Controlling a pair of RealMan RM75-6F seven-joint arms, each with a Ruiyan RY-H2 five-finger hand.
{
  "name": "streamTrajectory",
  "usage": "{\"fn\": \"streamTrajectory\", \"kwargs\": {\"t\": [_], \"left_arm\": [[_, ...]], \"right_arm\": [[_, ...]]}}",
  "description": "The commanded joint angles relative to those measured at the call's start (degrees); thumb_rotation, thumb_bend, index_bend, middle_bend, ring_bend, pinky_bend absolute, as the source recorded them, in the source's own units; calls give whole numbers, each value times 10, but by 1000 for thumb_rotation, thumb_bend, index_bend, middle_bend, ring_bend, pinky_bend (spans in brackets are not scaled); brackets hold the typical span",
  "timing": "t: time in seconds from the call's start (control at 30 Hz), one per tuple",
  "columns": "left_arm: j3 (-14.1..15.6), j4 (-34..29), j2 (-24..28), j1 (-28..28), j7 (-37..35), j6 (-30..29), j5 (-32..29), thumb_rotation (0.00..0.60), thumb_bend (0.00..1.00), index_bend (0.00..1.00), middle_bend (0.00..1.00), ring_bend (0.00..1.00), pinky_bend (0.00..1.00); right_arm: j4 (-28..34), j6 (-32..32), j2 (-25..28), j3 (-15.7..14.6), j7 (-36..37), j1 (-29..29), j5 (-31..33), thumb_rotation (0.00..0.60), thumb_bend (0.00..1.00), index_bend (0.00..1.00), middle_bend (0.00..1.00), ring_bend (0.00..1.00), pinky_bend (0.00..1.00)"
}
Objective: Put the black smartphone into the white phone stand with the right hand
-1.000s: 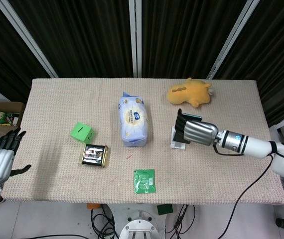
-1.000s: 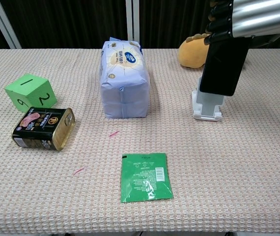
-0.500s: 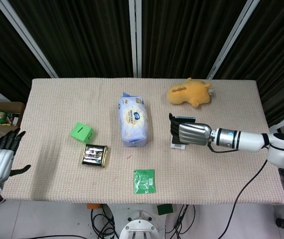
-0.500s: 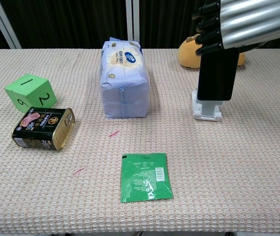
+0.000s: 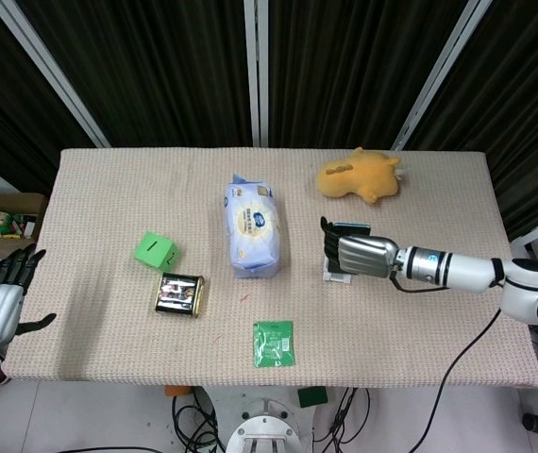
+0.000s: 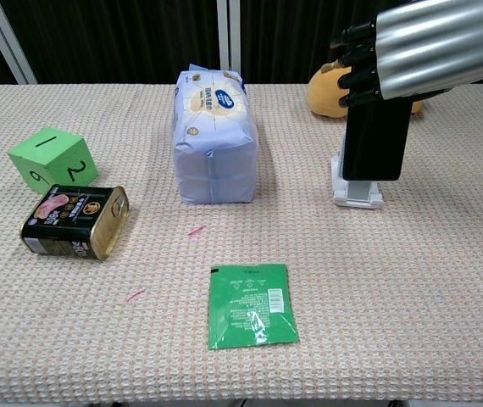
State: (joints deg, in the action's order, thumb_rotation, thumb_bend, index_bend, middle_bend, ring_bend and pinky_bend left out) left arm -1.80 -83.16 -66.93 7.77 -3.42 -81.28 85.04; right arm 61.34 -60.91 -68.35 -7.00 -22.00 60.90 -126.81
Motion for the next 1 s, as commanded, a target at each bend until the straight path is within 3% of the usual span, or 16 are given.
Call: {"fn": "streamTrajectory", "kwargs": {"t": [0.03, 1.0], "left_arm": [[0, 1, 0, 0, -2, 0, 0, 600, 12, 49, 0, 0, 126], [1, 25, -2, -7, -32, -3, -2, 600, 12, 54, 0, 0, 126]], "right_arm": [[8, 9, -3, -2, -9, -4, 8, 600, 730, 788, 573, 543, 212], [44, 51, -31, 10, -87, -23, 64, 600, 729, 764, 566, 540, 213]]}}
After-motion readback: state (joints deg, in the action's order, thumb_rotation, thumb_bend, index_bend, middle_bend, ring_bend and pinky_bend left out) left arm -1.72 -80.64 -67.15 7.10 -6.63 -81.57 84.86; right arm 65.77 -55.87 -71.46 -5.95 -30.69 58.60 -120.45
